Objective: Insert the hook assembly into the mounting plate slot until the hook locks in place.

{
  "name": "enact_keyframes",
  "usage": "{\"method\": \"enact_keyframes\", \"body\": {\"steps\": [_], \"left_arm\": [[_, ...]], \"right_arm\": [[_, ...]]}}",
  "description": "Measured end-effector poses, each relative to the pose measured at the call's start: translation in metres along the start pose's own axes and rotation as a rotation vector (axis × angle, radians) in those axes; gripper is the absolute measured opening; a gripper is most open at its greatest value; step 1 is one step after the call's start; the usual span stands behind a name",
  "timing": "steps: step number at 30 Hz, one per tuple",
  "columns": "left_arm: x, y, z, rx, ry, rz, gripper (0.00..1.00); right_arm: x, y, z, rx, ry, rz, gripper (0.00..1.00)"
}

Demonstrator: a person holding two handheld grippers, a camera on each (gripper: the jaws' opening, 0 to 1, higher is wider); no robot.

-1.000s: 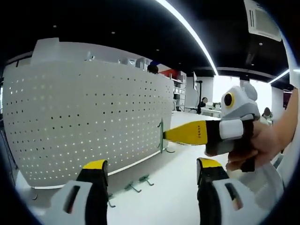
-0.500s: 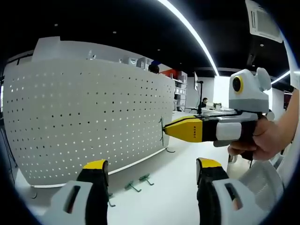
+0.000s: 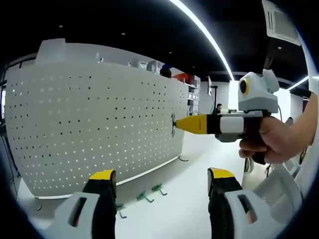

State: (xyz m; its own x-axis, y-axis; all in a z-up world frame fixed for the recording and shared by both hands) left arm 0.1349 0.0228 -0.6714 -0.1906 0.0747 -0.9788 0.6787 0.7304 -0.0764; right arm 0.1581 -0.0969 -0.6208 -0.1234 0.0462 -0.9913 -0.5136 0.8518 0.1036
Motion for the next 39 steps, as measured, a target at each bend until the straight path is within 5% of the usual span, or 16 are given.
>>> {"method": "enact_keyframes", "body": {"steps": [39], "left_arm": [[0.032, 0.023, -0.038, -0.074, 0.028, -0.001, 0.78]], "right_arm": [[-0.068, -0.046, 0.062, 0.090, -0.115, -0.031, 0.01]]}}
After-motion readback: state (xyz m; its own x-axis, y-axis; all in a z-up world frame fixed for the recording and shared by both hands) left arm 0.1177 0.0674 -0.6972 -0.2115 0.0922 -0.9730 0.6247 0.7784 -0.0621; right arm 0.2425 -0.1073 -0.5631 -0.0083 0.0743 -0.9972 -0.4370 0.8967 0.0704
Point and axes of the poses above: the point that each gripper's makers call its tool centre point, and the gripper's own axes: z roughly forward along the fingers, y roughly to its left, x roughly out of its underside, the point moved 5 cm from there along -z, roughly backward along the fingers, and after that the axes turned 2 degrees about -x, right-handed, at the moved point
